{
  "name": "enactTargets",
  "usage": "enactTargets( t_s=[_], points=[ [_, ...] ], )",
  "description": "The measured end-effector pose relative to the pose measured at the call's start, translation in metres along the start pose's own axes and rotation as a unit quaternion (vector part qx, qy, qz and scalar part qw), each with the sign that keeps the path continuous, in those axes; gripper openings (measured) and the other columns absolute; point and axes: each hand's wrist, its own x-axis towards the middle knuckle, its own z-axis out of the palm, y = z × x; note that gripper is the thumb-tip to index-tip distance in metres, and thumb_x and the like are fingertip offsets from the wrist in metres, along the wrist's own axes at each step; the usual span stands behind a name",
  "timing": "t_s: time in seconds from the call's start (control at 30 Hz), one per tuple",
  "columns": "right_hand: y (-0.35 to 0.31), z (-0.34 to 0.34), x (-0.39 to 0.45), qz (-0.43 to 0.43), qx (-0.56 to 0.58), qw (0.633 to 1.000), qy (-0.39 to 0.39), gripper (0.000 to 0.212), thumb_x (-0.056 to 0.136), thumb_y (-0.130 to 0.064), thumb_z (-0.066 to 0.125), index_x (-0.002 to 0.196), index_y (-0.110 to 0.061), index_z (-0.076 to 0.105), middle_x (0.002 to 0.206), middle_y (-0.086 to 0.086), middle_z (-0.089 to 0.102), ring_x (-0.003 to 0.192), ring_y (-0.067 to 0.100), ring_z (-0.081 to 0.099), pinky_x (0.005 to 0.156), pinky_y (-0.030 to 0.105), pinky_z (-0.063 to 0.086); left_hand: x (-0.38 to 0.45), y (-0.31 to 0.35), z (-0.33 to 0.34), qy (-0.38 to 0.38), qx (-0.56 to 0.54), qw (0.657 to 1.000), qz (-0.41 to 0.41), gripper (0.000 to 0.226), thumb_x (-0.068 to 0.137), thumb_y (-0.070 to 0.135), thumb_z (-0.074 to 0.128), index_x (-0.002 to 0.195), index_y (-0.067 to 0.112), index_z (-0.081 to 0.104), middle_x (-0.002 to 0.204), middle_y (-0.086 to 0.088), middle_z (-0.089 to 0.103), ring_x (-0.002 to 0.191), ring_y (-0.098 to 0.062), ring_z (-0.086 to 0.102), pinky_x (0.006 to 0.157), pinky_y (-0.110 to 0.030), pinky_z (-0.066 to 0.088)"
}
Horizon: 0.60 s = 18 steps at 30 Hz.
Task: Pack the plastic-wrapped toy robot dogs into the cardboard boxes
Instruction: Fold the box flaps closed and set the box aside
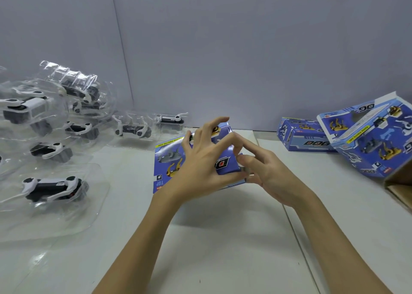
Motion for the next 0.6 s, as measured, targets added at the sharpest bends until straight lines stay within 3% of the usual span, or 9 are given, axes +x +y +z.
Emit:
enactTargets(
  t_s=[0.17,0.27,0.33,0.43,0.6],
  points=[
    [0.001,0.006,0.002,-0.022,-0.024,0.999,0.007,0.062,0.100,-0.047,0.058,0.158,-0.042,0.037,0.127,-0.002,0.073,0.121,0.024,0.069,0.097,0.044,0.060,-0.001,-0.003,-0.001,0.038,-0.049,0.998,-0.014,0.043,0.079,0.049,0.082,0.110,0.037,0.056,0.159,0.011,0.030,0.139,0.000,0.033,0.116,-0.066,0.018],
    [0.004,0.005,0.003,0.000,0.003,1.000,-0.011,0.072,0.095,-0.059,0.064,0.158,-0.048,0.032,0.135,-0.008,0.069,0.128,0.022,0.064,0.102,0.043,0.058,0.000,-0.004,-0.001,0.039,-0.084,0.995,-0.026,0.066,0.078,0.046,0.086,0.131,0.039,0.047,0.156,0.010,0.036,0.149,0.001,0.027,0.120,-0.067,0.015],
    [0.005,0.003,0.002,0.009,0.036,0.999,-0.036,0.070,0.094,-0.058,0.066,0.155,-0.056,0.032,0.138,-0.003,0.068,0.127,0.026,0.065,0.102,0.044,0.057,0.000,-0.004,0.003,0.019,-0.057,0.998,-0.031,0.074,0.080,0.044,0.087,0.141,0.036,0.044,0.158,0.008,0.035,0.156,-0.003,0.018,0.121,-0.067,0.008],
    [0.005,0.003,0.000,0.008,0.046,0.998,-0.052,0.054,0.096,-0.055,0.067,0.141,-0.070,0.041,0.135,0.003,0.070,0.125,0.029,0.067,0.096,0.036,0.059,0.002,-0.006,0.011,-0.004,-0.008,0.999,-0.038,0.074,0.086,0.047,0.080,0.149,0.042,0.040,0.169,0.003,0.023,0.160,-0.010,0.008,0.123,-0.064,0.001],
    [0.004,0.005,0.002,0.012,0.068,0.996,-0.059,0.056,0.100,-0.056,0.060,0.151,-0.059,0.036,0.138,0.007,0.068,0.126,0.029,0.066,0.098,0.039,0.058,0.003,-0.006,0.015,-0.004,0.039,0.999,-0.035,0.079,0.085,0.060,0.072,0.153,0.049,0.032,0.171,-0.004,0.019,0.160,-0.009,-0.001,0.125,-0.061,0.001]
  ],
)
